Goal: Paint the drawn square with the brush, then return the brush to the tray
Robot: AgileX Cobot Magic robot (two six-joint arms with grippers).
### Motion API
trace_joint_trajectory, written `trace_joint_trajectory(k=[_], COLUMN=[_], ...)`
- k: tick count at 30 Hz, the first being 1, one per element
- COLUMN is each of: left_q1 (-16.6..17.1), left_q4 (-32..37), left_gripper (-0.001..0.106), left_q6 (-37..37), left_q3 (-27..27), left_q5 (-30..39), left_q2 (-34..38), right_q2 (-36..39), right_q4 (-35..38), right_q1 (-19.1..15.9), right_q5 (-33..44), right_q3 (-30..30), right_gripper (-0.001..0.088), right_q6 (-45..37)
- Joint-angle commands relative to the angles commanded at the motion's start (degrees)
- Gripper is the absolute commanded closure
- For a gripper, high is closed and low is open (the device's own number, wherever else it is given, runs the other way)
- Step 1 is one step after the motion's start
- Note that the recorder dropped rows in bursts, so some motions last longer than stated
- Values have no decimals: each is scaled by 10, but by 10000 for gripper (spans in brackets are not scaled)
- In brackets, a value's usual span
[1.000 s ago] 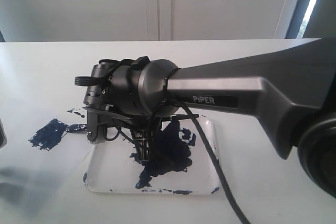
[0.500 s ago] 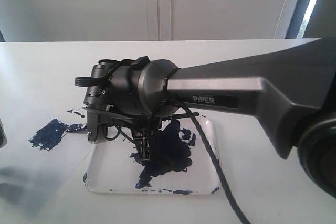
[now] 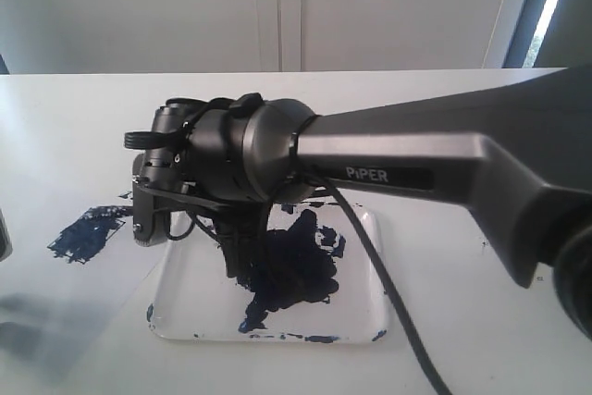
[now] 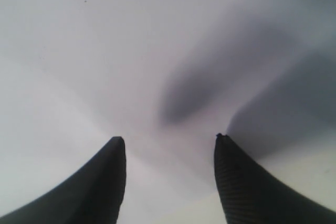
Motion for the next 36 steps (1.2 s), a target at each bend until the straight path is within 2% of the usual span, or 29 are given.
trace_joint_trajectory(k=[17, 26, 36], left_q1=[0, 0, 0], left_q4=[0, 0, 0], left_gripper=[489, 489, 489], left_q6=[0, -3, -4], left_q3=[0, 0, 0], left_q5=[0, 0, 0], left_q2=[0, 0, 0], right_q2=[54, 59, 59], right_q4=[-16, -64, -79], right_q1=[0, 0, 0], right_q5=[69, 71, 70], right_q3=[1, 1, 1], right_gripper=[868, 868, 868], right_q6=[-10, 15, 24])
